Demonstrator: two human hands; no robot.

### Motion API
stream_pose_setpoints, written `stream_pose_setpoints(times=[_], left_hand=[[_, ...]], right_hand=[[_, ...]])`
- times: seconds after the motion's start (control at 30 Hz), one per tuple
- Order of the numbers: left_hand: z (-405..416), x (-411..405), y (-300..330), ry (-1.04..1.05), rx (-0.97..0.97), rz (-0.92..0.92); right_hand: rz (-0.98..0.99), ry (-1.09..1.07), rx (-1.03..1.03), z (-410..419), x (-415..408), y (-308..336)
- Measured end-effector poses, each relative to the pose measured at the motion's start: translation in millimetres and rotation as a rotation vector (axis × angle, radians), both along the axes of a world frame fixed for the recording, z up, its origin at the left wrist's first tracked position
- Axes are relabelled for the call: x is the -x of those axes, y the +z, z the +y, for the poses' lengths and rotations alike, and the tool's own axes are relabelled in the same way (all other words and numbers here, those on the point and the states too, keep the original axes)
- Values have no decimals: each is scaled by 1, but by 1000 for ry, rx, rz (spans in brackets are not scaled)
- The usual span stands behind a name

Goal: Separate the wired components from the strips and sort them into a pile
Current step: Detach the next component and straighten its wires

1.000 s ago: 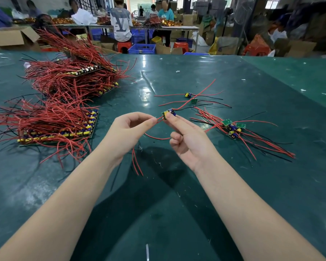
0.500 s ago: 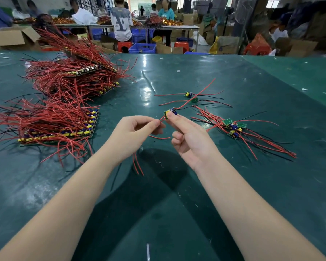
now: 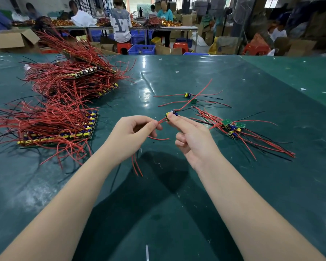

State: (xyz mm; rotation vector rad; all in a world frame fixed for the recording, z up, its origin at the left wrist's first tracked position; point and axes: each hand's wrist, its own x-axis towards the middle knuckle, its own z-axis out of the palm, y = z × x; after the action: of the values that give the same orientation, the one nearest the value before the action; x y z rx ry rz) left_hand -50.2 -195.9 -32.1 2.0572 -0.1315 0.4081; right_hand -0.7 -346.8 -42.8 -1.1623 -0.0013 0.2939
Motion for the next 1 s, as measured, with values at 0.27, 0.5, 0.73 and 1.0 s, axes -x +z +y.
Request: stream_pose_setpoints(times=[0.27, 0.5, 0.73, 1.0], left_hand=[[8, -1, -1, 15, -19, 20], [11, -2, -2, 18, -1, 68], [9, -1, 0, 28, -14, 72], [12, -3, 0, 63, -8, 21]], right_hand=[[131, 161, -182, -1, 1, 5], [142, 36, -177, -7, -4, 6], [108, -51, -91, -9, -8, 5], [113, -119, -79, -12, -10, 4]])
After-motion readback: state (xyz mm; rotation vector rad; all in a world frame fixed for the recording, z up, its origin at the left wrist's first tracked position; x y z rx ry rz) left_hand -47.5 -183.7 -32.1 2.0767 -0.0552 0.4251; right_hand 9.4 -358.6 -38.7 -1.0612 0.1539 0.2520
